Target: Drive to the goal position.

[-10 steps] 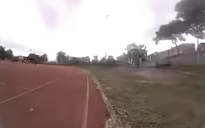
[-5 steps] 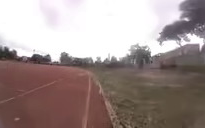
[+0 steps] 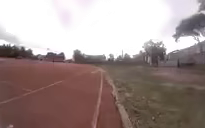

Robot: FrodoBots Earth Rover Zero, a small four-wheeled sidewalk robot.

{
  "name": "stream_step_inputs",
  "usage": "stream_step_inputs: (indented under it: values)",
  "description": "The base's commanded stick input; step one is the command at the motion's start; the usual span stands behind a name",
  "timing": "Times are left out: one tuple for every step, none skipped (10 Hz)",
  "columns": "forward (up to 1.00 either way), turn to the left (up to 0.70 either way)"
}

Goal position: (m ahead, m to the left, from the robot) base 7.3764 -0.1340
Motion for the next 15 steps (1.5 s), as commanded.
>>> stream_step_inputs:
  values:
    - [0.7,0.35]
    - [0.7,0.35]
    - [0.7,0.35]
    - [0.7,0.15]
    - [0.7,0.0]
    - [0.7,0.0]
    - [0.7,0.0]
    - [0.7,0.0]
    - [0.7,0.0]
    - [0.7,-0.16]
    - [0.7,-0.35]
    - [0.7,-0.35]
    - [0.7,-0.35]
    - [0.7,-0.35]
    - [0.7,-0.35]
